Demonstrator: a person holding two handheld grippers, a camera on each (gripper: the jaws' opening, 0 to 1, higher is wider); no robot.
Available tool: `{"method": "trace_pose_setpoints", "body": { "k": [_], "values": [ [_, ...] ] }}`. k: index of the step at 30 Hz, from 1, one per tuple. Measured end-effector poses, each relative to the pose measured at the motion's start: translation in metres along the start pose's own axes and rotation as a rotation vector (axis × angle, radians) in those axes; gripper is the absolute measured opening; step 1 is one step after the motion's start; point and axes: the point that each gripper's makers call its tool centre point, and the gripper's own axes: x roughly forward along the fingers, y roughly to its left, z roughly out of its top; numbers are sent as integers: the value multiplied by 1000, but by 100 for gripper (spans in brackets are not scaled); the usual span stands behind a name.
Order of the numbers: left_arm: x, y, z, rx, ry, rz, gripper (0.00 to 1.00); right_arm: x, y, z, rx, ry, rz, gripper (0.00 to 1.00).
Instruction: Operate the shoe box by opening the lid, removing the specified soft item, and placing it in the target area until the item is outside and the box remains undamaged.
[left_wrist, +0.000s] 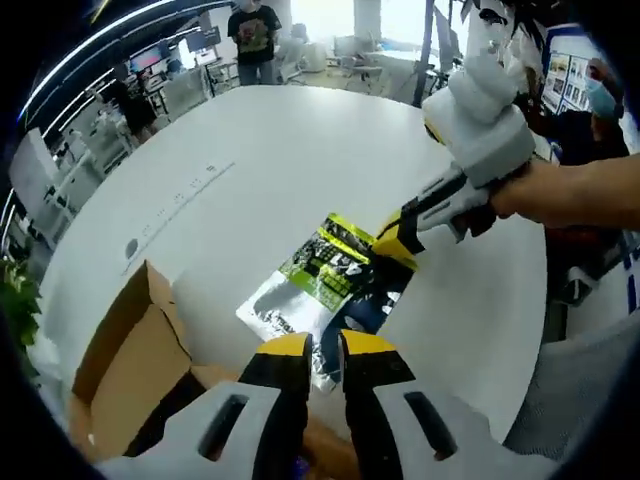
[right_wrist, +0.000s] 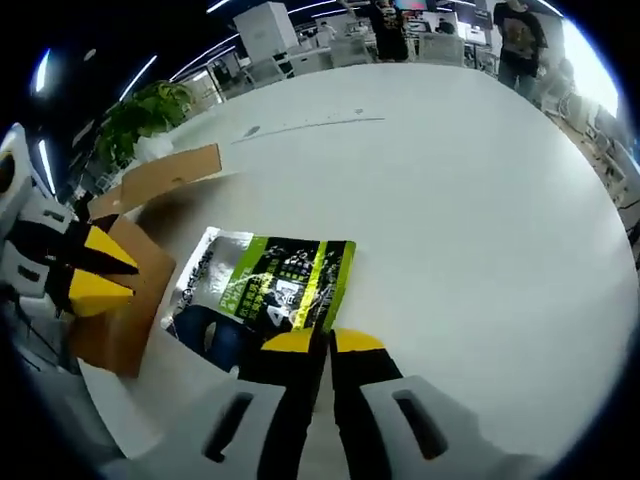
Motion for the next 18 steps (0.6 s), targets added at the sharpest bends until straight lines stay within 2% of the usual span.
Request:
{"method": "trace_pose_setpoints", "body": {
  "k": [6,10,18],
  "values": [
    [-26,7,3,-20,-40,19,10,-10,1,5,-24,-23,-17,8],
    [-41,15,3,-67,-73,33,12,-19,3,10,-39,-40,-31,11],
    [-64,31,-16,-153,-91,40,18,-41,22,19,-44,-76,-9,17]
  ]
}}
